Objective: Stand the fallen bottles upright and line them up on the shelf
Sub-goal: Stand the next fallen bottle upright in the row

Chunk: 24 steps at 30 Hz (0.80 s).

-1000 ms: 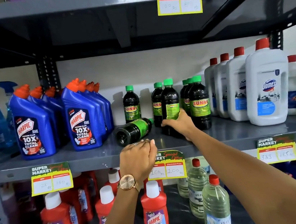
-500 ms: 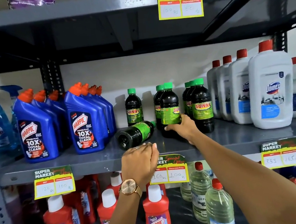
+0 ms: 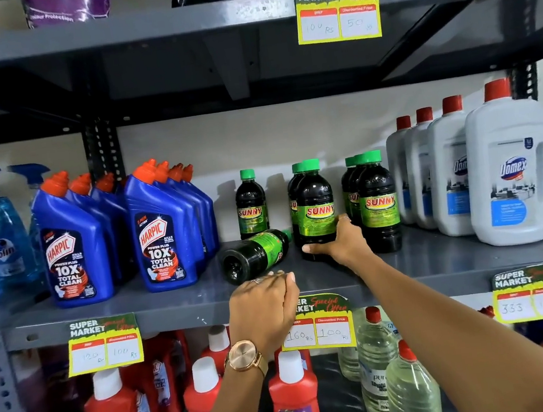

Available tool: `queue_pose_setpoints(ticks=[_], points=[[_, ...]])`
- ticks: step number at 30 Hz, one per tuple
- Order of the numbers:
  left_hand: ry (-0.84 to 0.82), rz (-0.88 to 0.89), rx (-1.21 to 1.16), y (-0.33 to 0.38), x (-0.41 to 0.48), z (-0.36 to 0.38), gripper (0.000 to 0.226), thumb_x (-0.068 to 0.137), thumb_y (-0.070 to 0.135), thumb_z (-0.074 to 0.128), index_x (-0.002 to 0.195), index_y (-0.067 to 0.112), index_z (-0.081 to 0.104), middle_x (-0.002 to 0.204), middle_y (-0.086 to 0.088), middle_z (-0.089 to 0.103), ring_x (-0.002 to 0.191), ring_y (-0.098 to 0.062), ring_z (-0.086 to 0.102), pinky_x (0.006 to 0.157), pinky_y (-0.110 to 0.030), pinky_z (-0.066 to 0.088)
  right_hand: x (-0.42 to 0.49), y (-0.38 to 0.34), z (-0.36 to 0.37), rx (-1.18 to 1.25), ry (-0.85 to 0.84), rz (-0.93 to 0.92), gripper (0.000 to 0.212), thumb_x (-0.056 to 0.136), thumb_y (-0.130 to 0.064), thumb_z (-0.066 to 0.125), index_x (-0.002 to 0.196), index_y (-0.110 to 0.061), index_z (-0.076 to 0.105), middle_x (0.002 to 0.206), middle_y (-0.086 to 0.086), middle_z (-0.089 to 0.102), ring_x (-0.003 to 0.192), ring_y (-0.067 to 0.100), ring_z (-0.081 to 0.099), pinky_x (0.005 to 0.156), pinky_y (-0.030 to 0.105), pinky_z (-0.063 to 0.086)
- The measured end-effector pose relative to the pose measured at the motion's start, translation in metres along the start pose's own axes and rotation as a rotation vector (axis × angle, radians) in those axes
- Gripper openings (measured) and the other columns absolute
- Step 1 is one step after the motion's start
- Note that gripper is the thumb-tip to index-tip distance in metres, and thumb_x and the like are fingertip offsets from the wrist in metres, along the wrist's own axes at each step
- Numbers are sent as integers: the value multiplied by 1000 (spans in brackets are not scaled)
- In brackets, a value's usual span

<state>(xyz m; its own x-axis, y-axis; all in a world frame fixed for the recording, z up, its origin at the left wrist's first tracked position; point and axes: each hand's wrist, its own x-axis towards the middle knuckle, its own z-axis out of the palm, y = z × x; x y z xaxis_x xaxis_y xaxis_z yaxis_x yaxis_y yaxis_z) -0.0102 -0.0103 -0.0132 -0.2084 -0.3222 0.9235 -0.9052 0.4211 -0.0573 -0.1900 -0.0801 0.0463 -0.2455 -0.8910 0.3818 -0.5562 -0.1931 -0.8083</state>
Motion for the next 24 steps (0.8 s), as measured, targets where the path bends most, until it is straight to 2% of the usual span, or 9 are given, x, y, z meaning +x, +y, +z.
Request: queue_pose_setpoints(ticks=[7, 10, 12, 14, 15, 17, 19, 21, 24], points=[[-98, -17, -33, 0, 1, -6, 37, 93, 29, 40, 65, 21, 63, 62, 9, 65, 56, -10, 59, 55, -26, 46, 1, -4, 4, -145, 31, -5, 110, 61, -50, 87, 138, 3, 29, 142, 25, 45, 132, 42, 46, 108, 50, 42], [-119, -22, -156, -3, 3, -15, 42, 95, 36, 39, 67, 21, 66, 63, 10, 66, 57, -5, 59, 54, -24, 46, -12, -10, 2, -198, 146, -65, 123, 61, -66, 78, 145, 4, 22, 145, 22, 37, 134, 44, 40, 108, 53, 38], [-114, -34, -386, -12, 3, -26, 46, 97, 41, 39, 71, 19, 70, 63, 8, 67, 59, -5, 60, 52, -23, 44, -24, -18, -5, -254, 326, -190, 110, 67, -81, 55, 136, 3, 38, 135, 17, 46, 123, 40, 49, 97, 52, 47], [-2, 5, -443, -28, 1, -39, 45, 97, 37, 40, 77, 17, 75, 70, 7, 73, 65, -4, 65, 55, -24, 48, -33, -24, -12, -276, 448, -384, 89, 74, -84, 36, 108, -4, 56, 107, 9, 58, 97, 29, 59, 79, 44, 53], [84, 36, -381, -38, 0, -44, 43, 96, 35, 42, 78, 16, 76, 72, 7, 74, 67, -7, 67, 57, -24, 48, -38, -28, -14, -247, 428, -446, 80, 75, -83, 33, 95, -9, 57, 88, 3, 60, 81, 24, 60, 70, 41, 53], [184, 36, -240, -61, 0, -51, 38, 94, 32, 46, 79, 15, 76, 76, 5, 75, 68, -9, 67, 59, -23, 48, -47, -38, -6, -198, 257, -455, 77, 72, -88, 28, 70, -15, 53, 58, -3, 53, 56, 18, 54, 60, 36, 52], [159, -35, -125, -80, -1, -54, 34, 89, 34, 50, 81, 15, 76, 80, 3, 76, 70, -13, 70, 59, -24, 51, -48, -52, 9, -192, 29, -364, 88, 68, -92, 25, 60, -10, 55, 49, 3, 57, 44, 16, 54, 57, 34, 56], [66, -93, -40, -92, -7, -51, 36, 87, 39, 48, 85, 17, 77, 85, 2, 77, 78, -16, 72, 64, -26, 54, -40, -64, 28, -185, -182, -147, 98, 67, -93, 30, 73, -1, 62, 58, 12, 68, 37, 15, 62, 46, 27, 56], [-34, -66, 48, -100, -18, -44, 45, 87, 45, 43, 93, 16, 77, 95, 0, 76, 93, -16, 71, 78, -29, 54, -22, -78, 47, -203, -343, 192, 113, 57, -96, 43, 123, -5, 56, 111, 21, 70, 39, 18, 68, 40, 22, 53]])
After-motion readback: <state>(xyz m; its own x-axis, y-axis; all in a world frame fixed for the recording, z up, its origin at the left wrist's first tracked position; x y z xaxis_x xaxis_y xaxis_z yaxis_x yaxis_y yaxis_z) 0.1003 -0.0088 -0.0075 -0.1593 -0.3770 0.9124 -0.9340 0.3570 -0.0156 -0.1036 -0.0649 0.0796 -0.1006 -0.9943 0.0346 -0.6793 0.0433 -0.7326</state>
